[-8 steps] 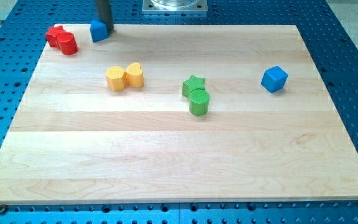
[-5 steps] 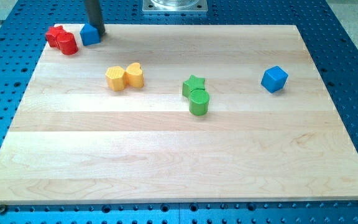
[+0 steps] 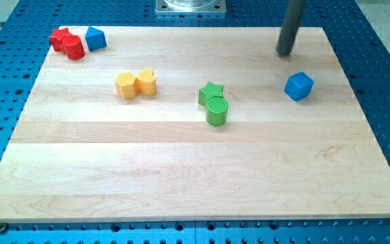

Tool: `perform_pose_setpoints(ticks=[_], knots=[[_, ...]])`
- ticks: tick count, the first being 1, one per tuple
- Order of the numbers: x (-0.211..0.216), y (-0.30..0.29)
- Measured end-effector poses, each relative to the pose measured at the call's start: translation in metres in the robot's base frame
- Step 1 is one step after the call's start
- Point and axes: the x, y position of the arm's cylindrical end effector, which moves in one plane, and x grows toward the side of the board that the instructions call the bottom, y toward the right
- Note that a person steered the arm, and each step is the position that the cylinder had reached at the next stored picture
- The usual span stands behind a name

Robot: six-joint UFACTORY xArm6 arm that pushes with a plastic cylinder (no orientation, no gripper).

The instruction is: Place the cube below the red circle

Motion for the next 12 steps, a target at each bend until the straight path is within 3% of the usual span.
perform_pose_setpoints(ticks=[2,4,5,7,9,11,12], knots=[[0.100,0.046],[0.087,-0.115],[0.079,-0.140],[0.094,-0.134],[0.100,-0.201],[0.033,-0.179],[0.023,-0.276]])
